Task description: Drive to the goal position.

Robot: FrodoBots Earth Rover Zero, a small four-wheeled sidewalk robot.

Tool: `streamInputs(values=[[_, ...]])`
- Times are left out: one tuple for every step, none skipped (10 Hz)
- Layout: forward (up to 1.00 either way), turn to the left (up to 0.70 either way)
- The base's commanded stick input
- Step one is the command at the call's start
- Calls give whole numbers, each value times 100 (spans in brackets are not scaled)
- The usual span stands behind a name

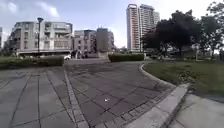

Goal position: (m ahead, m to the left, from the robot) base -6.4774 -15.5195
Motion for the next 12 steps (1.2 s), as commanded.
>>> streamInputs(values=[[-70, 0], [-70, 0], [-70, 0], [-70, 0], [-70, 0], [-70, 0], [-70, 4], [-70, 25], [-70, 31], [-70, 35], [-70, 35], [-70, 35]])
